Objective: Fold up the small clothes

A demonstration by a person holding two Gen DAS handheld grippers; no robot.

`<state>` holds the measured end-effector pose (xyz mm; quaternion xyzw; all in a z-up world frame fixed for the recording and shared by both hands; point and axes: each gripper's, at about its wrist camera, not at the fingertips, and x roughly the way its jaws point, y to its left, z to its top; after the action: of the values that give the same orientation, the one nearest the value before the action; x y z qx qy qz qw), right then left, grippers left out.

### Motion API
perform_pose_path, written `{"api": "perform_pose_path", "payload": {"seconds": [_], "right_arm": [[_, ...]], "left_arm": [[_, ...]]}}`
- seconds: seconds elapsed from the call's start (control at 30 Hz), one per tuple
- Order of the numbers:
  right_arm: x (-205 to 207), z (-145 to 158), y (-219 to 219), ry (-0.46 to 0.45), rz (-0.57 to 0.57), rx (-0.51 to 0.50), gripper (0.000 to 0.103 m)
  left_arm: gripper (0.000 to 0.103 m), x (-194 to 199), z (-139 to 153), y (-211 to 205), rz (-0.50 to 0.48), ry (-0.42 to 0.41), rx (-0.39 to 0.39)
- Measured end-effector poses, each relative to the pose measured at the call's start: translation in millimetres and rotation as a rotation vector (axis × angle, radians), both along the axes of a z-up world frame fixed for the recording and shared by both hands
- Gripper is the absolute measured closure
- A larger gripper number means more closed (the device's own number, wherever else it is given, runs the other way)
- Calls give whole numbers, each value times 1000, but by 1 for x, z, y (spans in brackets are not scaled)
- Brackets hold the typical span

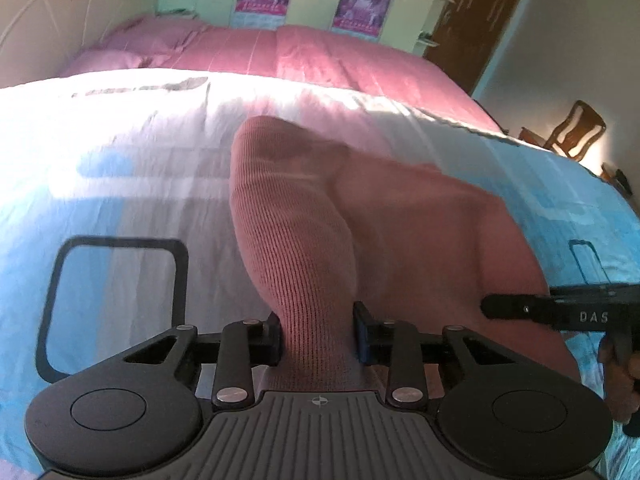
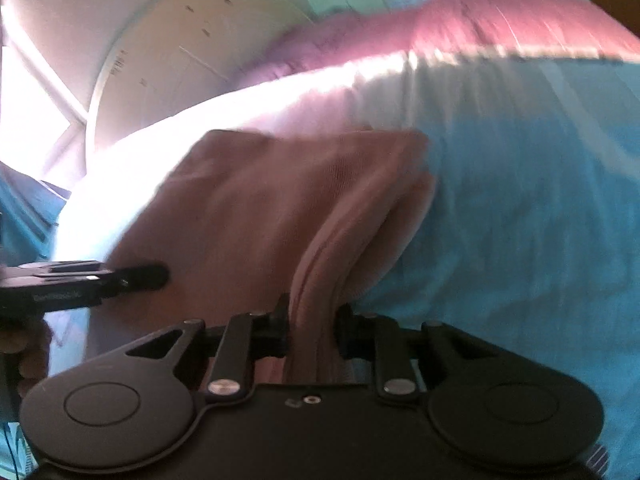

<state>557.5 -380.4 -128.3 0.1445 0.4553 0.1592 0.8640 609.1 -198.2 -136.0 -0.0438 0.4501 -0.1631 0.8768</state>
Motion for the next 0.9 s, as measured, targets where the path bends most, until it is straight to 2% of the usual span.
{"api": "perform_pose_path", "payload": {"seconds": [0.13, 0.33, 0.37, 0.43, 0.47, 0.5, 0.53, 0.57, 0.6, 0.63, 0.73, 0.77, 0.8, 0.83, 0.87, 0.9], "right_arm": [[-1, -3, 0, -3, -24, 12, 82], [-7, 5, 18, -37, -39, -78, 82], [-7, 6, 18, -35, -43, -86, 79], [-11, 8, 17, -46, -53, -119, 62], [-15, 10, 13, -65, -81, -140, 31], [-20, 12, 9, -90, -108, -157, 23], [-21, 7, 0, -64, -91, -115, 34], [-17, -3, -8, 19, -64, -21, 44], [-17, -7, -15, 17, -72, 43, 54], [-14, -11, -22, 27, -73, 95, 59], [-1, -23, -37, 54, -151, 249, 59], [2, -25, -39, 60, -170, 288, 59], [5, -26, -38, 66, -175, 297, 61], [6, -24, -33, 68, -162, 277, 69], [7, -21, -25, 65, -132, 221, 81], [7, -16, -14, 48, -99, 159, 83]], "left_arm": [[69, -1, -1, 1, -5, -5, -13], [70, -8, 1, 6, -44, -41, -27], [70, -7, 0, 9, -49, -36, -39], [67, -4, -4, 16, -58, -20, -73], [63, -3, -5, 21, -61, -13, -96], [59, -4, -6, 24, -65, -12, -107], [57, -5, -8, 27, -69, -13, -108], [55, -6, -11, 28, -67, -13, -110], [55, -6, -13, 30, -65, -11, -128], [55, -5, -15, 32, -57, -3, -149], [55, 1, -24, 37, -26, 43, -223], [58, 2, -26, 37, -25, 46, -227], [61, 2, -25, 35, -31, 44, -221], [63, 2, -24, 33, -37, 38, -208], [66, 2, -22, 30, -42, 31, -192], [69, 0, -19, 27, -49, 21, -173]]}}
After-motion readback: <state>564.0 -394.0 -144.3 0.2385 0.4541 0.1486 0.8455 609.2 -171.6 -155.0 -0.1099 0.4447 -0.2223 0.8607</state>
